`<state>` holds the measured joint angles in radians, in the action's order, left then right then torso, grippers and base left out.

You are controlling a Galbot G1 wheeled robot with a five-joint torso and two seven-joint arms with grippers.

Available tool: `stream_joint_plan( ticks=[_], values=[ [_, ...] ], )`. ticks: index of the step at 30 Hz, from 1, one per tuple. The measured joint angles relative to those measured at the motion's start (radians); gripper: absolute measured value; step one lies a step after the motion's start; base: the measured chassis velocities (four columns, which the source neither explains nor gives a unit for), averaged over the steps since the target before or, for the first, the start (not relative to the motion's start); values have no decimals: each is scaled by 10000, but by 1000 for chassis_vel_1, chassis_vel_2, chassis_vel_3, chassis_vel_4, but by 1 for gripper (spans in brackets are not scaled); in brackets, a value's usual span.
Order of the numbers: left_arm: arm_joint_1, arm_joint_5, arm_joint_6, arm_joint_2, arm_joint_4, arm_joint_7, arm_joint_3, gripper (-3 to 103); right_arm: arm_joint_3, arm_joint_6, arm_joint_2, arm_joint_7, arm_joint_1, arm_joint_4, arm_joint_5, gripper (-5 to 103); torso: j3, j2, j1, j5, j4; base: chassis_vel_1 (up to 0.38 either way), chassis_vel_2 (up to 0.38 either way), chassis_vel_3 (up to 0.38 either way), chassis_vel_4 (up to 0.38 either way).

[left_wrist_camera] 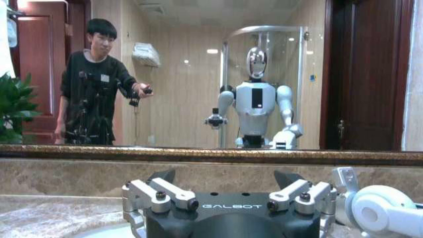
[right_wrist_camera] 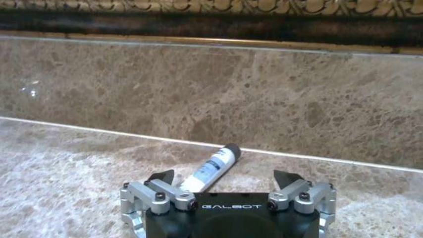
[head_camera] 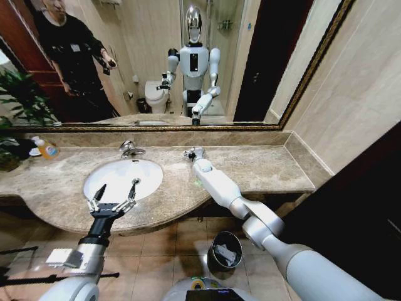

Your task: Pick up the trash from the sink and place it in the trash bin.

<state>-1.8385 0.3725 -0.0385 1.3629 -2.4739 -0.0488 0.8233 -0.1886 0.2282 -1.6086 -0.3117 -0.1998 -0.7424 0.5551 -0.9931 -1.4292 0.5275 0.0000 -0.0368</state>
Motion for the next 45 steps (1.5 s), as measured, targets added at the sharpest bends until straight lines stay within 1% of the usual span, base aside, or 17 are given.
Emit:
stream_joint_plan(
  ticks=[1, 5, 9, 13, 18, 19, 21, 23, 26, 27, 29, 32, 33, 40, 42, 43, 45],
  values=[
    [0, 0, 0, 0, 0, 0, 0, 100, -53, 17, 1, -42, 16, -8, -51, 96, 0, 0, 0, 0, 0, 0, 0, 0, 0],
    [0, 0, 0, 0, 0, 0, 0, 100, -145, 22, 5, -118, 48, -54, -165, 89, 0, 0, 0, 0, 0, 0, 0, 0, 0],
    [0, 0, 0, 0, 0, 0, 0, 100, -236, 31, 4, -123, 26, -176, -134, 93, 0, 0, 0, -1, 0, 0, 0, 0, 0],
    [0, -1, 0, 0, 0, 0, 0, 100, -265, 36, 5, -111, -132, -252, -126, 84, 0, 0, 0, 0, 0, 0, 0, 0, 0],
    [0, 0, 0, 0, 0, 0, 0, 100, -251, 11, 3, -61, -248, -278, -177, 57, 1, 0, -1, 0, -1, 0, 0, 0, 0],
    [0, 0, 0, 0, 0, 0, 0, 100, -251, 11, 3, -61, -248, -278, -177, 57, 1, 0, -1, 0, -1, 0, 0, 0, 0],
    [0, 0, 0, 0, 0, 0, 0, 100, -254, -18, 3, -60, -267, -280, -194, 46, 1, 0, -1, 0, -1, 0, 0, 0, 0],
    [0, 0, 0, 0, 0, 0, 1, 100, -258, -35, 4, -60, -272, -281, -207, 46, 1, 0, -1, 0, -1, 0, 0, 0, 0],
    [0, 0, 0, 0, 0, 0, 0, 100, -265, -150, 6, -71, -279, -276, -220, 30, 0, 0, 0, 0, 0, 0, 0, 0, 0],
    [0, 0, 0, 0, 0, 0, 0, 100, -265, -150, 6, -71, -279, -276, -220, 30, 0, 0, 0, 0, 0, 0, 0, 0, 0],
    [0, 0, 0, 0, 0, 0, 0, 100, -271, -253, 8, -77, -280, -276, -260, 19, 0, 0, 0, -1, 0, 0, 0, 0, 0],
    [0, 0, 0, 0, 0, 0, 0, 100, -294, -332, 9, -79, -302, -339, -293, 14, 0, 0, 0, -1, 1, 0, 0, 0, 0],
    [0, -1, 0, 0, 0, 0, 0, 100, -330, -389, 9, -79, -351, -490, -299, 8, 0, 0, 0, 0, 1, 0, 0, 0, 0],
    [0, 0, 0, 0, 0, 1, 0, 100, -422, -426, 34, -51, -852, -2085, -183, 6, 0, 0, 0, -1, 1, 0, 0, 0, 0],
    [0, 0, 0, -1, 0, -6, 0, 100, -493, -305, 586, 285, -1308, -3606, 316, 6, 0, 0, 0, 2, -5, 0, 0, 0, 0],
    [0, 0, 0, -1, 0, -6, 0, 100, -493, -305, 586, 285, -1308, -3606, 316, 6, 0, 0, 0, 2, -5, 0, 0, 0, 0],
    [0, 0, 0, -1, 0, 2, 1, 100, -401, -256, 1616, 964, -1846, -5019, 1068, 6, 0, 0, -1, 2, -6, 0, 0, 0, 0]
  ],
)
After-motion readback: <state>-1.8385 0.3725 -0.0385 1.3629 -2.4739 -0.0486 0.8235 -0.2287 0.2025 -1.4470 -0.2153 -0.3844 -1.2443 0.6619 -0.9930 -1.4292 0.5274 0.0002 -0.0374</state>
